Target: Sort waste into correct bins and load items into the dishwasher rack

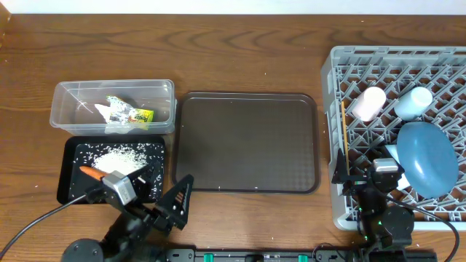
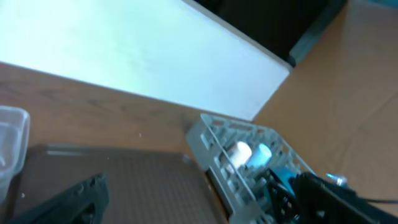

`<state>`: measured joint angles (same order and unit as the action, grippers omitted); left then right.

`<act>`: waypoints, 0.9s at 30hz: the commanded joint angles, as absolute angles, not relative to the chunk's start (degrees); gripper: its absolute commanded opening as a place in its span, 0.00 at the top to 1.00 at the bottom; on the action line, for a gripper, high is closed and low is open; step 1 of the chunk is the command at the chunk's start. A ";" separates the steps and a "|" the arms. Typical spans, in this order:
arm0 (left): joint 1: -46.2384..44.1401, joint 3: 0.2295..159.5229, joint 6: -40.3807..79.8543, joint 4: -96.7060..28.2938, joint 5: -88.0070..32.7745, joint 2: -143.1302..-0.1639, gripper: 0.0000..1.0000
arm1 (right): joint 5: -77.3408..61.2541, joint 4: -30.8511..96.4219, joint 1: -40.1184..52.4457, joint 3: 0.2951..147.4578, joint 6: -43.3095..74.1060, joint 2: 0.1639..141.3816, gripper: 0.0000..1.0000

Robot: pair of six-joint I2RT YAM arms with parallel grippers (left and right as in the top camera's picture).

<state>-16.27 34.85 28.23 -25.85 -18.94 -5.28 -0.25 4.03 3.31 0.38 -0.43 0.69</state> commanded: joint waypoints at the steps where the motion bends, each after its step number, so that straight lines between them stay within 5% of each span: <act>1: -16.03 29.80 27.46 -21.93 -15.33 -2.55 0.02 | -0.45 4.29 2.68 0.30 0.38 0.27 0.01; 27: -16.03 0.32 27.49 7.88 -10.46 -0.10 0.02 | -0.45 4.29 2.68 0.30 0.36 0.27 0.01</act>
<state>-16.27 1.56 28.25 7.14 -11.16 -0.58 -0.25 4.03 3.31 0.38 -0.43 0.69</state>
